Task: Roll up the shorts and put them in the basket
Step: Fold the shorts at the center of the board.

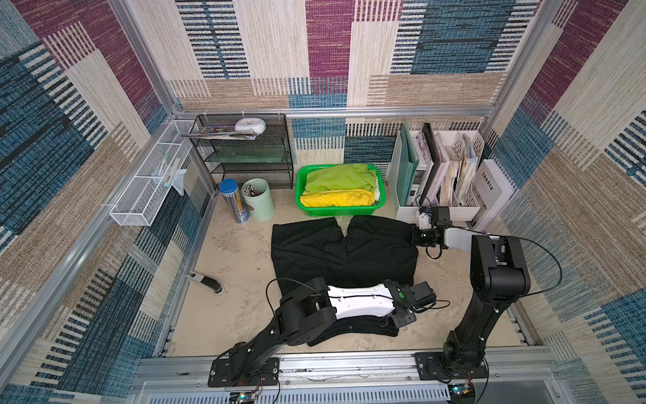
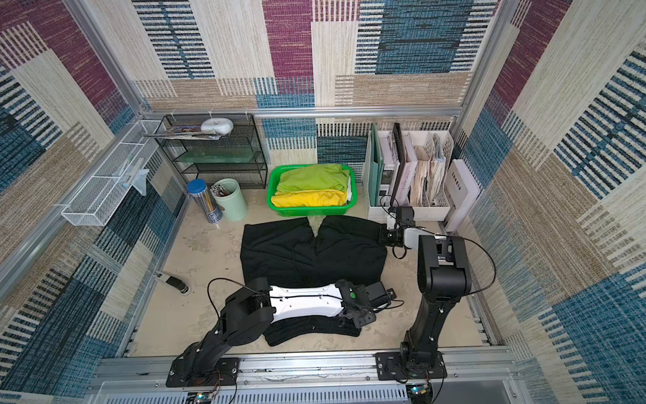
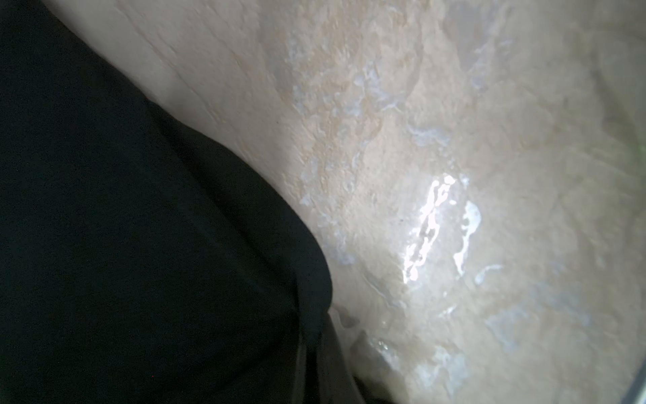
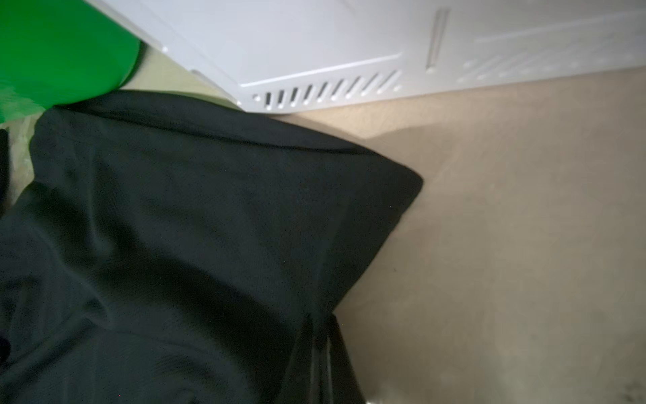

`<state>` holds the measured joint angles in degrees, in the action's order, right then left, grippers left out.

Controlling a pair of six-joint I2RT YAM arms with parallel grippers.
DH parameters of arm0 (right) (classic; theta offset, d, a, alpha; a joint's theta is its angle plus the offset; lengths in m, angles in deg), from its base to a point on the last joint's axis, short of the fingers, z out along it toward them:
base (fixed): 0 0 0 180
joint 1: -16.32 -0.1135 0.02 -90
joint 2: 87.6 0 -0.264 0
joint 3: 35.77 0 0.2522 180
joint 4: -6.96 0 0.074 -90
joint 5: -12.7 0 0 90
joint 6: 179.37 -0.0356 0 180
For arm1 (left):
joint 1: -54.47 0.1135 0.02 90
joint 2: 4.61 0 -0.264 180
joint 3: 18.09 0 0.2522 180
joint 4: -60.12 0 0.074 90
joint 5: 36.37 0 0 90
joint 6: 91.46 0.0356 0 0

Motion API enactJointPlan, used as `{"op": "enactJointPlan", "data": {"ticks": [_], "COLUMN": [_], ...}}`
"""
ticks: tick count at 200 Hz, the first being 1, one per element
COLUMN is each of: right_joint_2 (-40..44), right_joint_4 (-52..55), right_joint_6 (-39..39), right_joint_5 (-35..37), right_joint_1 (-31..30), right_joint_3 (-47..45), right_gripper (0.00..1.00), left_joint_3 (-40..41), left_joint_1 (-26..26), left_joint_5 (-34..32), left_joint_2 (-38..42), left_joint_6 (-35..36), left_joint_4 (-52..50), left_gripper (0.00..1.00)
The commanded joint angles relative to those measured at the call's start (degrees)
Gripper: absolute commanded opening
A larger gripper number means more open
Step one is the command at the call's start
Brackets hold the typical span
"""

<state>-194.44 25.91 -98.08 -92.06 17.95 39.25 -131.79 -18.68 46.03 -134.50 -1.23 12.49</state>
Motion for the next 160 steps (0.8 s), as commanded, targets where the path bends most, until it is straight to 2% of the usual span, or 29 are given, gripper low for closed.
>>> {"op": "enactJointPlan", "data": {"ticks": [1, 32, 80, 113, 160], "right_joint_2": [2.9, 8.1, 14.7, 16.7, 10.0], "right_joint_4": [0.2, 1.4, 3.5, 3.5, 5.9], "right_joint_6": [-0.8, -0.3, 1.6, 2.2, 3.5], "right_joint_5": [1.8, -1.1, -11.6, -16.5, -17.8], "right_joint_1": [0.0, 0.0, -2.1, -9.1, -22.1], "right_joint_3": [-0.5, 0.7, 3.8, 7.6, 16.0], "right_gripper": [0.00, 0.00, 0.00, 0.00, 0.00], "left_joint_3": [-0.1, 1.7, 13.0, 22.4, 36.8], "left_joint_1": [0.3, 0.9, 3.1, 3.5, 4.6], "left_joint_5": [1.1, 0.5, -0.1, -3.1, -8.8], "left_joint_2": [0.5, 5.9, 20.6, 29.6, 40.0], "left_joint_6": [-0.5, -1.1, -2.2, -3.6, -11.2], "left_joint_4": [-3.5, -1.4, 8.8, 14.2, 18.2], "left_gripper": [0.00, 0.00, 0.00, 0.00, 0.00]}}
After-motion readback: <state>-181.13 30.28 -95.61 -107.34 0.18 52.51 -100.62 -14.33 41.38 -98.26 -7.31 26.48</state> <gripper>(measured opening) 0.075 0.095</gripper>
